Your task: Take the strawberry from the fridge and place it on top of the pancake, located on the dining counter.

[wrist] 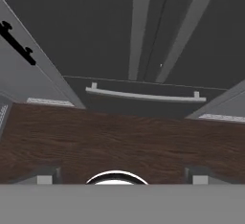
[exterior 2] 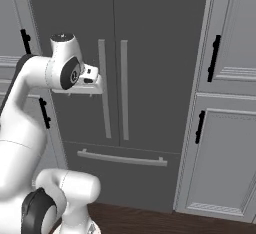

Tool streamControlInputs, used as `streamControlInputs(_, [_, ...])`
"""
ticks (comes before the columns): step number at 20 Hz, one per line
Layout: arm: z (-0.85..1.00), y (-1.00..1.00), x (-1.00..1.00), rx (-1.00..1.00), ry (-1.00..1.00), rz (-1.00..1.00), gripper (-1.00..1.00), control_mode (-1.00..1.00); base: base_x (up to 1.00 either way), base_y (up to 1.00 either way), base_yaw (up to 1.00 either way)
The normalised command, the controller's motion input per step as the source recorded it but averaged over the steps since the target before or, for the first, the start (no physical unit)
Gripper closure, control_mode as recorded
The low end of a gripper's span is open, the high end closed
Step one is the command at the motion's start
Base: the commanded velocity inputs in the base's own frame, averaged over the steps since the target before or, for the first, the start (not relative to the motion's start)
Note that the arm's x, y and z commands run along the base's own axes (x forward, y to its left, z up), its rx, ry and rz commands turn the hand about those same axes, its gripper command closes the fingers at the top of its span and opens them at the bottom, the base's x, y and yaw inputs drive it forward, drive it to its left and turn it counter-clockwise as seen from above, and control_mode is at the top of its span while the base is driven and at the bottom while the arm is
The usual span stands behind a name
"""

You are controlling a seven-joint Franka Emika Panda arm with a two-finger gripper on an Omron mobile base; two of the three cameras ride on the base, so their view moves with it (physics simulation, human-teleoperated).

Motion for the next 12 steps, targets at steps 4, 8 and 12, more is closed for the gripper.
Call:
streamControlInputs(4, [0.0,0.0,0.0,0.0,0.0,0.0,-1.0,1.0,0.0,-0.37,0.0])
streamControlInputs(8, [0.0,-0.06,0.0,0.0,-0.01,-0.01,-1.0,-1.0,0.0,-0.16,-0.01])
streamControlInputs(12, [-0.03,-0.42,0.31,0.0,-0.11,-0.08,-1.0,-1.0,0.0,0.0,0.0])
